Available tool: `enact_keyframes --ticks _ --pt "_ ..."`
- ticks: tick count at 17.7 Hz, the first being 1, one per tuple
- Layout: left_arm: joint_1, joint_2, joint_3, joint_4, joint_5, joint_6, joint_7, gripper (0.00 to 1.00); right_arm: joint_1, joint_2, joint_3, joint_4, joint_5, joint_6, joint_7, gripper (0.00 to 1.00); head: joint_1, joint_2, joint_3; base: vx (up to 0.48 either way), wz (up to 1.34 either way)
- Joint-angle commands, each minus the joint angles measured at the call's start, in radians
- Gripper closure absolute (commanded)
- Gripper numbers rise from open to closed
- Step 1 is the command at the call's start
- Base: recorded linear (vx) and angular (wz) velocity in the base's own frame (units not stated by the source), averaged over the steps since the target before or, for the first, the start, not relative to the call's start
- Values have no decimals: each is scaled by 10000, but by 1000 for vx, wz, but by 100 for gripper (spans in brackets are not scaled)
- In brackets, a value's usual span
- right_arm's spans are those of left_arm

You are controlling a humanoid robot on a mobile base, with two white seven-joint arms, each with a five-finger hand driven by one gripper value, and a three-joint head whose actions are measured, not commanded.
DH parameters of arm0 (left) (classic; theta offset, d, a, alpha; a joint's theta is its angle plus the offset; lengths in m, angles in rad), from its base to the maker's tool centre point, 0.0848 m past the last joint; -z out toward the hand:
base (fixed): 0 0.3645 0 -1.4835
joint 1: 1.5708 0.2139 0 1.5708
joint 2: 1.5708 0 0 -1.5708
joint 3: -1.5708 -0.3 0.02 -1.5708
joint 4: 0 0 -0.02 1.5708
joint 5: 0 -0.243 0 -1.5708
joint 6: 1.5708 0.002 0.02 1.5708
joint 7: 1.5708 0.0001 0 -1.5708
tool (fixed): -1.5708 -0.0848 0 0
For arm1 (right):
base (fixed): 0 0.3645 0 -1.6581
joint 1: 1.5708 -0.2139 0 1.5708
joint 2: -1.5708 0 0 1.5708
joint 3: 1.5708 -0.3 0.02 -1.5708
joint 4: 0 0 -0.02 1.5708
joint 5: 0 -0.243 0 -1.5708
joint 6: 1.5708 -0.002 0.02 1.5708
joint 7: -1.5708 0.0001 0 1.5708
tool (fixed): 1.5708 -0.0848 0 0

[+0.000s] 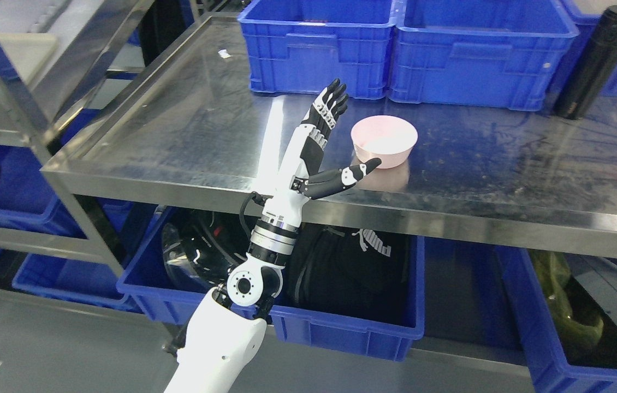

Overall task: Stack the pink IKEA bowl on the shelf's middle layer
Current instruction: 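Reach the left hand toward the pink bowl on the steel shelf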

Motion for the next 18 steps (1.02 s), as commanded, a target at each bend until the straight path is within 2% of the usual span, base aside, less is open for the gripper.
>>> enact_keyframes --ticks 1,4,7,8,9,11,12,13,14,16,17,18 --pt "214 175 425 -522 -119 -197 5 0 0 -175 46 -175 4 -5 7 0 0 0 0 94 -573" --pt "47 175 793 -538 -700 92 36 0 0 -175 46 -175 4 -5 7 0 0 -1 0 87 -452" --pt "-1513 175 1345 -538 -2507 1607 -40 0 0 -175 46 -175 4 -5 7 0 0 -2 0 67 -284" --pt "-2248 562 1331 -553 -3166 2433 -71 0 0 -175 46 -175 -12 -5 7 0 0 -2 0 29 -74" --pt "-3106 1479 1133 -599 -3704 3580 -314 0 0 -175 31 -175 3 -5 7 0 0 -2 0 29 -74" --pt "-4291 2847 216 -599 -4609 5027 -1781 1 0 -175 46 -175 4 -5 7 0 0 -2 0 -17 108" --pt "-4599 3339 -17 -599 -5632 5292 -2989 1 0 -175 46 -175 4 -5 7 0 0 -2 0 -26 142" --pt "-4724 3587 -50 -599 -6812 5264 -4444 0 0 -175 46 -175 4 -5 7 0 0 -2 0 -41 207" --pt "-4695 3650 -50 -599 -7097 5264 -5400 1 0 -175 31 -175 4 -5 7 0 0 -2 0 -41 207" --pt "-4999 3895 -156 -584 -7252 4852 -5961 2 0 -175 46 -175 4 -5 7 0 0 -2 0 -28 156" --pt "-5320 4139 -324 -599 -7724 4606 -6311 2 0 -175 31 -175 4 -5 7 0 0 -2 0 -20 109" --pt "-5551 4233 -660 -584 -8488 4589 -7180 2 0 -175 46 -175 4 -5 7 0 0 -2 0 0 0"
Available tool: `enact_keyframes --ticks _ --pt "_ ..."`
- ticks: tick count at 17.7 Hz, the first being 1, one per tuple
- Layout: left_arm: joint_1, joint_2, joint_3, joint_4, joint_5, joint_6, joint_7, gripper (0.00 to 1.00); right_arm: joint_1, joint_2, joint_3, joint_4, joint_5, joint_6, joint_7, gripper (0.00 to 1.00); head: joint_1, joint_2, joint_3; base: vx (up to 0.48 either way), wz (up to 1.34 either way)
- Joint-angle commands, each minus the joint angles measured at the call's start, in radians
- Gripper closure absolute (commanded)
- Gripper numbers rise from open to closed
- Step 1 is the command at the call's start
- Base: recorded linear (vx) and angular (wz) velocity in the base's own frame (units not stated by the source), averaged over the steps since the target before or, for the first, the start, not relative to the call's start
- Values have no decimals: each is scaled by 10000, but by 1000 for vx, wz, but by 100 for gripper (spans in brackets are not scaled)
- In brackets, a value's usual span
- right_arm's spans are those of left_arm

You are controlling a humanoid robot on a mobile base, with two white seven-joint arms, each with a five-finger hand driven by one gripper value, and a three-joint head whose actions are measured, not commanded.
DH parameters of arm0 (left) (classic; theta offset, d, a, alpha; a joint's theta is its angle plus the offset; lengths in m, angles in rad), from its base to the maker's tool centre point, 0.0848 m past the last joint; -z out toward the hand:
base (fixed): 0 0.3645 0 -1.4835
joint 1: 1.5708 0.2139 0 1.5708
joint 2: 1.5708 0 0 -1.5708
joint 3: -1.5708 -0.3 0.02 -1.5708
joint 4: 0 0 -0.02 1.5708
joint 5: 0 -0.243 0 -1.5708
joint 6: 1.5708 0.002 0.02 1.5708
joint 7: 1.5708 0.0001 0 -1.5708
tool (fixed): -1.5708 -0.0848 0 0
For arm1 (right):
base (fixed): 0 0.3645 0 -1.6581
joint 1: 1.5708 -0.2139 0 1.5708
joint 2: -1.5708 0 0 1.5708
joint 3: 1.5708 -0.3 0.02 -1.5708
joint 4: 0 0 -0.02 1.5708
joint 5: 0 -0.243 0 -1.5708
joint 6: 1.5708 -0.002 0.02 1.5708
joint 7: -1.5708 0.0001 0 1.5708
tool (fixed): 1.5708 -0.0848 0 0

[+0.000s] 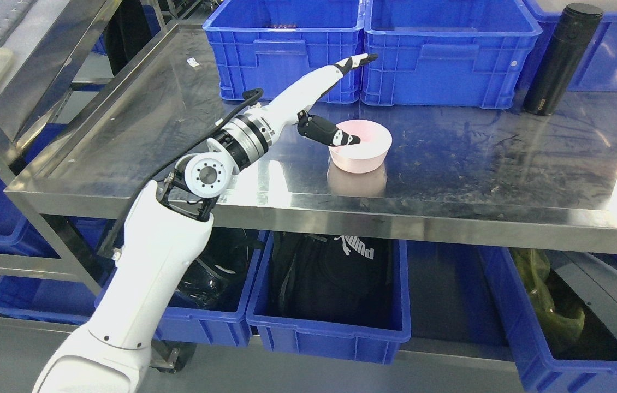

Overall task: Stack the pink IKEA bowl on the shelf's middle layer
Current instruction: 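Reach the left hand toward the pink bowl on the steel shelf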

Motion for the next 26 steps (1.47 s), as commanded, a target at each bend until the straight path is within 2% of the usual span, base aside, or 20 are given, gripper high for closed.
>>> enact_keyframes --ticks 1,4,6,7,9,12,14,17,18,21,26 --pt "-1408 2078 -1042 -83 -2453 -290 -1979 2 0 -175 46 -175 1 -47 7 0 0 0 0 0 0" --pt "-1410 2201 -1396 -99 -2652 -534 -2947 2 0 -175 31 -175 1 -47 7 0 0 0 0 8 -16" --pt "-1303 2080 -1411 100 -3188 -1786 -3163 2 0 -175 46 -175 1 -47 7 0 0 0 0 9 -31" --pt "-1074 1882 -1427 132 -3342 -1869 -3301 2 0 -175 31 -175 1 -47 7 0 0 0 0 0 -18" --pt "-736 1270 -1321 147 -3755 -1809 -3897 2 0 -175 46 -175 -14 -47 7 0 0 0 0 0 -9" --pt "-872 501 -1258 315 -4171 -1166 -5065 1 0 -175 46 -175 1 -47 7 0 0 -1 0 0 0" --pt "-1040 72 -1258 804 -4187 -1149 -5051 3 0 -175 46 -175 1 -47 7 0 0 -1 0 0 0" --pt "-1592 -1413 -984 1862 -4187 -1180 -5036 9 0 -175 46 -175 1 -47 7 0 0 0 0 0 0" --pt "-1761 -1692 -770 2093 -4187 -1195 -5036 12 0 -175 46 -175 1 -47 7 0 0 -1 0 0 0" --pt "-2176 -2072 -798 2783 -4202 -1210 -5005 16 0 -175 46 -175 1 -47 7 0 0 -1 0 0 0" --pt "-2146 -2063 -1334 3535 -4631 -1211 -5128 19 0 -175 46 -175 1 -47 7 0 0 0 0 0 0"
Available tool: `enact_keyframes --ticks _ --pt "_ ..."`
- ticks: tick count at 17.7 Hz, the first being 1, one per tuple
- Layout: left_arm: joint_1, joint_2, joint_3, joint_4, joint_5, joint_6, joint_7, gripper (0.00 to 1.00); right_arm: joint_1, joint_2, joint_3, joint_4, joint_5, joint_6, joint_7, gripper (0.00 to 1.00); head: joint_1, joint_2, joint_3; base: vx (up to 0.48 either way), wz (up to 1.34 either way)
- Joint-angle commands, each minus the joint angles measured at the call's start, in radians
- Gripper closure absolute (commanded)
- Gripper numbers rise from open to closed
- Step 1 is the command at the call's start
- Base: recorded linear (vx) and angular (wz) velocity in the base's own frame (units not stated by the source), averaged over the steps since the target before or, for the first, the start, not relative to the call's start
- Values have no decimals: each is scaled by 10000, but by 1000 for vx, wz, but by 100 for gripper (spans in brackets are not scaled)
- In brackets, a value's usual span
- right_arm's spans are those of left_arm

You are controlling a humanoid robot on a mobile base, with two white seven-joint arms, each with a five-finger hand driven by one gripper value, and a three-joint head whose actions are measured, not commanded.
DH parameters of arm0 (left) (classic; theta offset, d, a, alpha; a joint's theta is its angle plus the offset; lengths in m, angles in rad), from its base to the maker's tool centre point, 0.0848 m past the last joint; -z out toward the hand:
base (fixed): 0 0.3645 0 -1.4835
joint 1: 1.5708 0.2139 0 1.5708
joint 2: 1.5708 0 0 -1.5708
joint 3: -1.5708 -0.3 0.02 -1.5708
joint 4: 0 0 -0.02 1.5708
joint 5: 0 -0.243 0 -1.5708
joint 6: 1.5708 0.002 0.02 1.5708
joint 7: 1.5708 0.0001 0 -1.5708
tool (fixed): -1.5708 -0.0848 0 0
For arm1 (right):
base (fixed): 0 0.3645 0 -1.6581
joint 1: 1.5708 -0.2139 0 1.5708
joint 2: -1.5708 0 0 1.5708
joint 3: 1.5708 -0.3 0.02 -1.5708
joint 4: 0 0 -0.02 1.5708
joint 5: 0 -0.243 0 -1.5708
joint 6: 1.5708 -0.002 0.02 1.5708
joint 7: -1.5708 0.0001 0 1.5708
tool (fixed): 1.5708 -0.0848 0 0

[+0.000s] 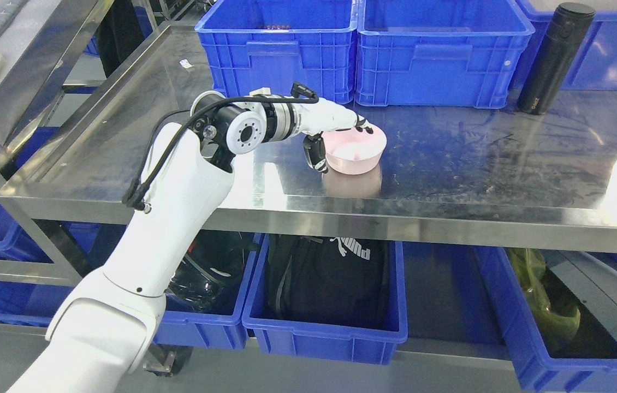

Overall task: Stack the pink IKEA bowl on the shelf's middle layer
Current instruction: 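Close the left hand fingers on the pink bowl's rim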

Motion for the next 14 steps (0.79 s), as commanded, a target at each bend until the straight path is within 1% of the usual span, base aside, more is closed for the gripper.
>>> enact_keyframes --ticks 1,5,9,14 --pt "-195 -1042 -382 1776 -451 -46 -43 20 0 -175 31 -175 -11 4 7 0 0 0 0 0 0" --pt "-256 -1011 -336 1976 -805 -46 -58 21 0 -175 46 -175 4 4 7 0 0 0 0 0 0" --pt "-868 -889 -366 1976 -1095 -30 -73 21 0 -175 46 -175 4 4 7 0 0 0 0 0 0" --pt "-716 -736 -366 2160 -1143 -46 -73 21 0 -175 46 -175 4 4 7 0 0 0 0 0 0"
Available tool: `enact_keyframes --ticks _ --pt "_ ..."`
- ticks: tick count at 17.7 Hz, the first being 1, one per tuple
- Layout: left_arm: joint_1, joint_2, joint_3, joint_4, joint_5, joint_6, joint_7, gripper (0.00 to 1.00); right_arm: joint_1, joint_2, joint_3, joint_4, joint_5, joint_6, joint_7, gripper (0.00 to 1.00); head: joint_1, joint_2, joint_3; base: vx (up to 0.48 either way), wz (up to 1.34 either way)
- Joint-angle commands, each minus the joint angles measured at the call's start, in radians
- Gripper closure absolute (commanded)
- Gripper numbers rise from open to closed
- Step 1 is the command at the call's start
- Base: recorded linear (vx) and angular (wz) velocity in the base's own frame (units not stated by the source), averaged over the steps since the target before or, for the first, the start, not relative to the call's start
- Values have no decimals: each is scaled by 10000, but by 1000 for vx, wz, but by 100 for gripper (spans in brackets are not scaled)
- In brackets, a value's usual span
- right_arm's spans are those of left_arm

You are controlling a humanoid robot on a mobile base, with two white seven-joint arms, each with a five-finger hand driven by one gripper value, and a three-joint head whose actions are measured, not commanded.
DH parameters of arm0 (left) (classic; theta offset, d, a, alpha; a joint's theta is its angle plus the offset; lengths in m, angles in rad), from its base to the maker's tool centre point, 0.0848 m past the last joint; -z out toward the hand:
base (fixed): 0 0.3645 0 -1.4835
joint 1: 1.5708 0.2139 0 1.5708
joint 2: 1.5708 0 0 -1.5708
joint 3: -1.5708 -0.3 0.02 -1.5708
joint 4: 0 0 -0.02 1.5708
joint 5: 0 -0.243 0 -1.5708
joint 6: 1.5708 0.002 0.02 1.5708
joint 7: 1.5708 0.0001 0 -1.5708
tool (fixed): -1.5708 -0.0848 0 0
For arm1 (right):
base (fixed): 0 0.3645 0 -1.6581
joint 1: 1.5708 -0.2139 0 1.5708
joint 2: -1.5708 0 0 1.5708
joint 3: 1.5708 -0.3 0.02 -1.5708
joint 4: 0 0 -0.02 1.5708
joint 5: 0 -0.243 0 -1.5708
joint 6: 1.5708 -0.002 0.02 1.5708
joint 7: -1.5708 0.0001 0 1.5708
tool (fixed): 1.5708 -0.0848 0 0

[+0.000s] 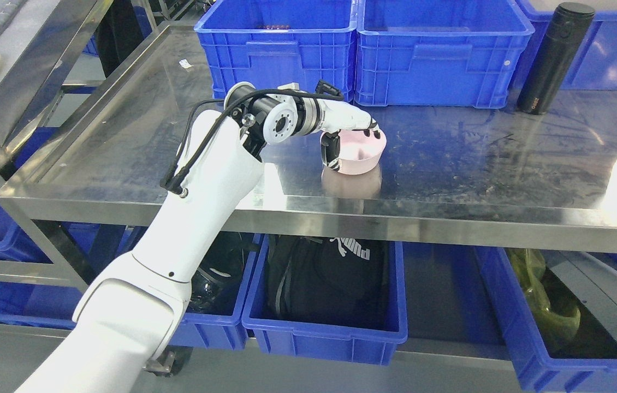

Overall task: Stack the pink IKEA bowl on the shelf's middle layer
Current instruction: 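Close the left hand fingers on the pink bowl's rim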

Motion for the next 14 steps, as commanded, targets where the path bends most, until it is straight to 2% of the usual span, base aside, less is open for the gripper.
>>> enact_keyframes --ticks 1,4,7,10,11,12,14 --pt "-18 90 -102 688 -173 0 -2 21 1 -175 46 -175 4 5 7 0 0 0 0 0 0" --pt "167 -32 -102 1056 -173 -304 -2 26 1 -175 46 -175 -11 5 7 0 0 0 0 0 0" --pt "197 -139 36 1454 -173 -796 13 39 1 -175 46 -175 4 5 7 0 0 0 0 0 0" --pt "213 -272 724 1624 -173 -1592 13 72 1 -175 46 -175 4 5 7 0 0 0 0 0 0" --pt "213 -272 1122 1731 -173 -1960 29 90 1 -175 46 -175 4 5 7 0 0 0 0 0 0" --pt "213 -272 1353 1792 -173 -2237 44 99 1 -175 46 -175 4 5 7 0 0 0 0 0 0" --pt "137 -272 1463 1686 -188 -2849 90 100 1 -175 46 -175 4 5 7 0 0 0 0 -1 19"
